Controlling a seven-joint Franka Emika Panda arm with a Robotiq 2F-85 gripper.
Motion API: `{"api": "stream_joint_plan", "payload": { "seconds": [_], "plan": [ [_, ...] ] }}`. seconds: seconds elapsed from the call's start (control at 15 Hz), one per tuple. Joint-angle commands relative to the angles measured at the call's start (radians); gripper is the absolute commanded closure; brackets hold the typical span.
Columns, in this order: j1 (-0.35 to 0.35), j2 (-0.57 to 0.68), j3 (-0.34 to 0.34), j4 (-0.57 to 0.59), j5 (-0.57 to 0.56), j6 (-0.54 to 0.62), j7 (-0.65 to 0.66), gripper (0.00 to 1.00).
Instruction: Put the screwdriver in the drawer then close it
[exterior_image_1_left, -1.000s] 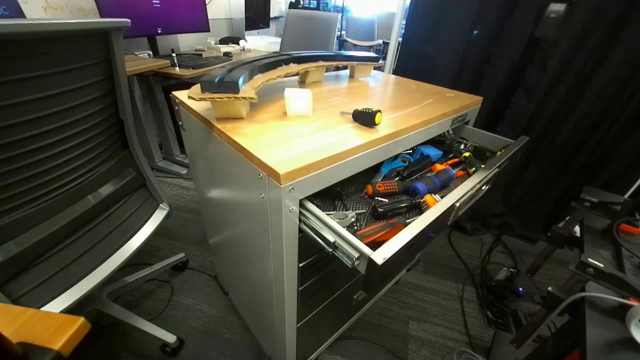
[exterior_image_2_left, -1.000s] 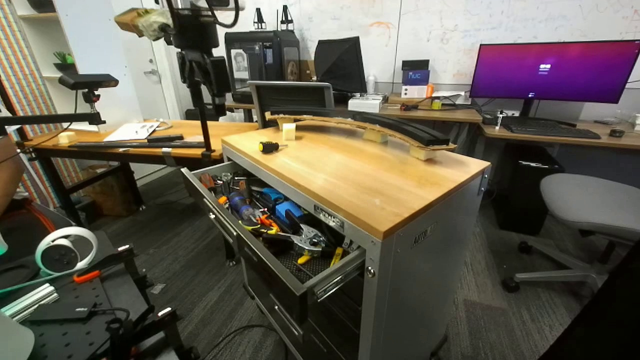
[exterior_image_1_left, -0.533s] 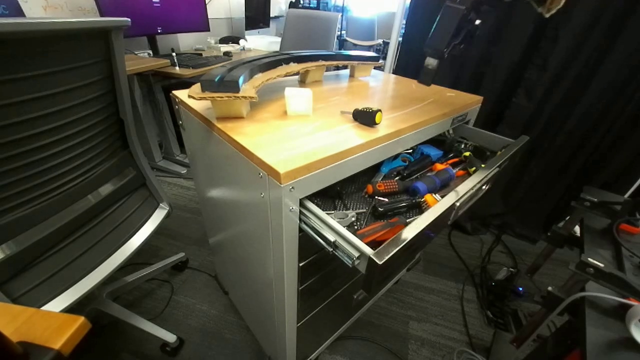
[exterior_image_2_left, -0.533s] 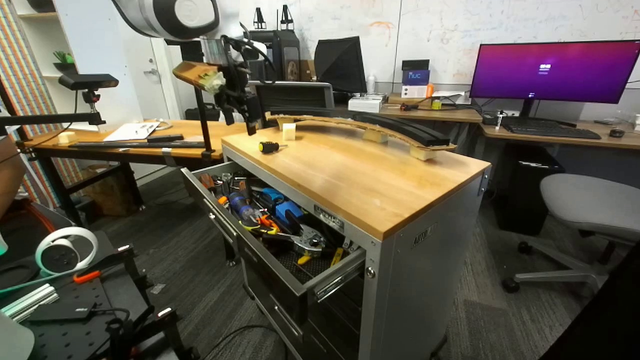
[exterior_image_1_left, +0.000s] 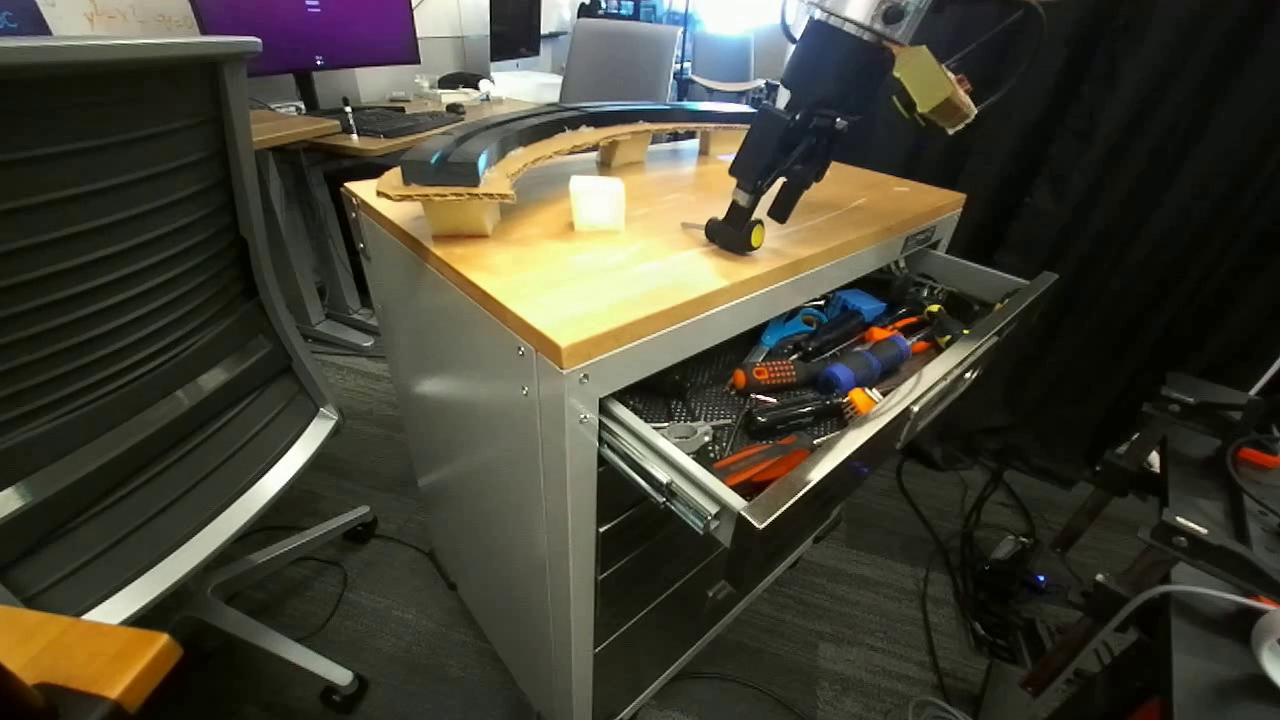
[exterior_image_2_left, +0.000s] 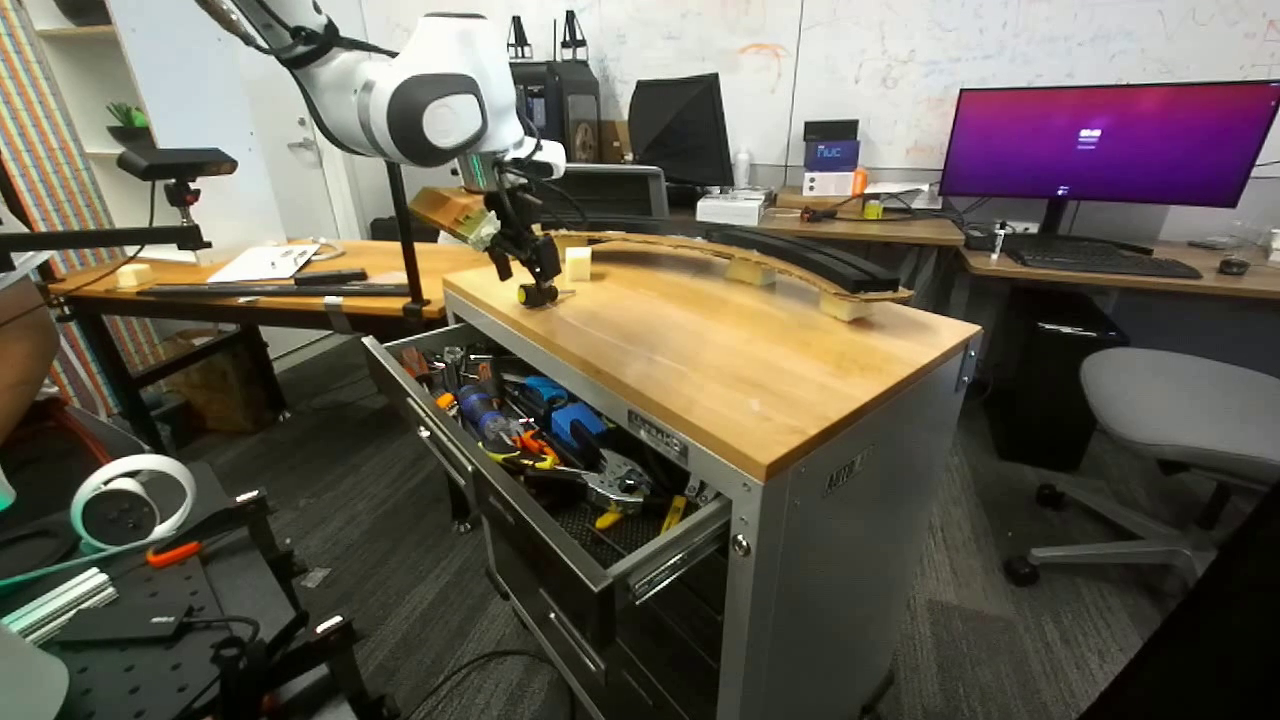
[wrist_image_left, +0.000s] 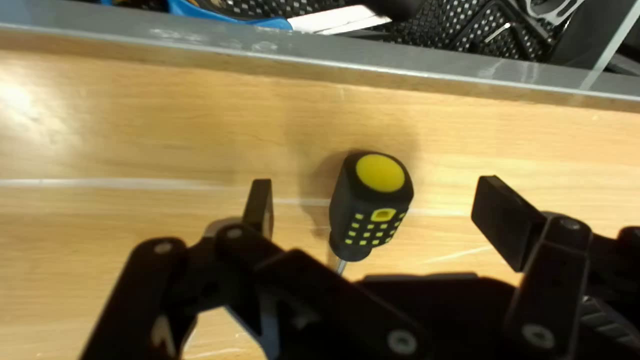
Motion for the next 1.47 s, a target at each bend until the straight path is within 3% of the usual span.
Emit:
{"api": "stream_joint_plan", "payload": {
  "seconds": [0.0, 0.2, 0.33, 0.53, 0.67, 0.87, 1.0, 1.07, 1.13, 1.4],
  "plan": [
    [0.039, 0.063, -0.035, 0.038, -0.065, 0.093, 0.098, 0.26],
    [0.070, 0.067, -0.077, 0.028, -0.109, 0.134, 0.158, 0.50],
    [0.075, 0.051, -0.085, 0.021, -0.122, 0.099, 0.161, 0.65],
    [0.004, -0.003, 0.022, 0.015, -0.026, -0.057, -0.003, 0.86],
    [-0.045, -0.038, 0.097, 0.009, 0.095, -0.164, -0.138, 0.90],
    [-0.052, -0.097, 0.132, -0.006, 0.183, -0.330, -0.290, 0.90],
    [-0.039, -0.110, 0.126, 0.001, 0.184, -0.413, -0.340, 0.90],
    [-0.031, -0.107, 0.116, 0.005, 0.161, -0.428, -0.334, 0.40],
    [-0.027, -0.105, 0.112, 0.007, 0.160, -0.432, -0.332, 0.39],
    [-0.026, -0.118, 0.089, -0.016, 0.143, -0.424, -0.268, 0.09]
  ]
}}
